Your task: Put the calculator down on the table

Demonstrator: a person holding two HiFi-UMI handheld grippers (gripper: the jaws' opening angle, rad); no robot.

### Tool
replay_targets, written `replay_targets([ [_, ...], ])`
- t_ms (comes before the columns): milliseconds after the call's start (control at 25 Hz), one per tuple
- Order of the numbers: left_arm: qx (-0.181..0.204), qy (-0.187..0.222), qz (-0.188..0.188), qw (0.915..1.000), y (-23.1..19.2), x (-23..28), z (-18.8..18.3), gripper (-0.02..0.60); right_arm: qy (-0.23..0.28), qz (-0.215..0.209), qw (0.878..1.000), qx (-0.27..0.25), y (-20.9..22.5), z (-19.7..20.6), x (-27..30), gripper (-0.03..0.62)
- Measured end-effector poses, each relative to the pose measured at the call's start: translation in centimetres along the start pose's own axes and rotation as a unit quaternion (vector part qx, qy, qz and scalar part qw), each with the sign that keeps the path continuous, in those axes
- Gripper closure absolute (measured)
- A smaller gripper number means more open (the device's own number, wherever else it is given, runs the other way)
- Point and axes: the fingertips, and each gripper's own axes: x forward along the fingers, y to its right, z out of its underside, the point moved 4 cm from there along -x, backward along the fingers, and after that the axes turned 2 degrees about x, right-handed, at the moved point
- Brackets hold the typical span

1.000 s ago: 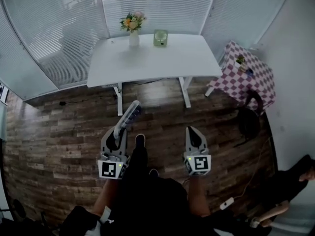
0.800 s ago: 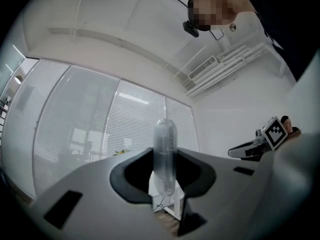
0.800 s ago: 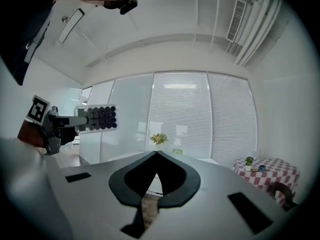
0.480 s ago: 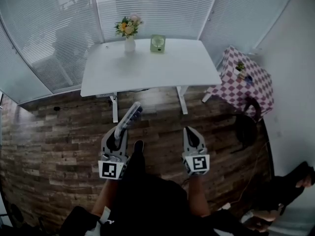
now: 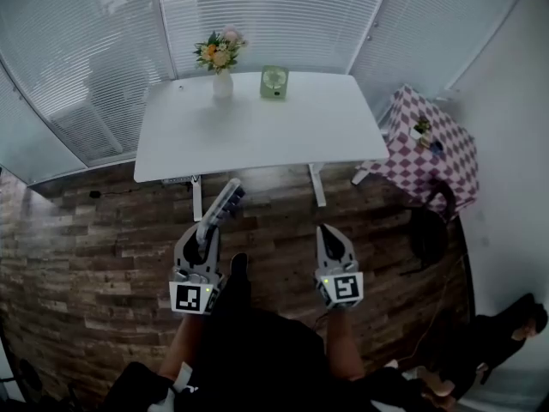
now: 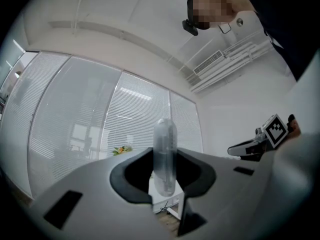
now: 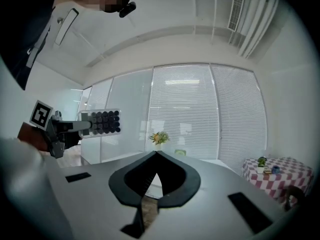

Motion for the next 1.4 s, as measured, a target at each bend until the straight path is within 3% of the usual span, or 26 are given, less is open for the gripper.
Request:
replay_targets([
  [440, 0.002, -0.012, 0.024, 0.9996, -5.6, 10.1, -0.4, 0.482, -0.03, -0.002, 0.999, -0.016, 1.9, -2.1, 10.4, 0.589],
  [840, 0.027, -0.012, 0.053, 0.9982, -10.5, 17.9, 0.3, 0.482, -0.026, 0.045, 0.999, -0.004, 4.2, -3.6, 17.5, 0.589],
  [1240, -0.002, -0.003, 0.086, 0.9963, -13.0, 24.1, 1.5, 0.482, -0.025, 0.073, 0.997, -0.004, 5.0, -3.8, 22.3, 0.589],
  [1400, 0.007, -0.007, 0.096, 0.9953, -13.3, 26.0, 1.6, 0.482, -0.032, 0.075, 0.997, -0.002, 5.8, -3.3, 23.6, 0.589],
])
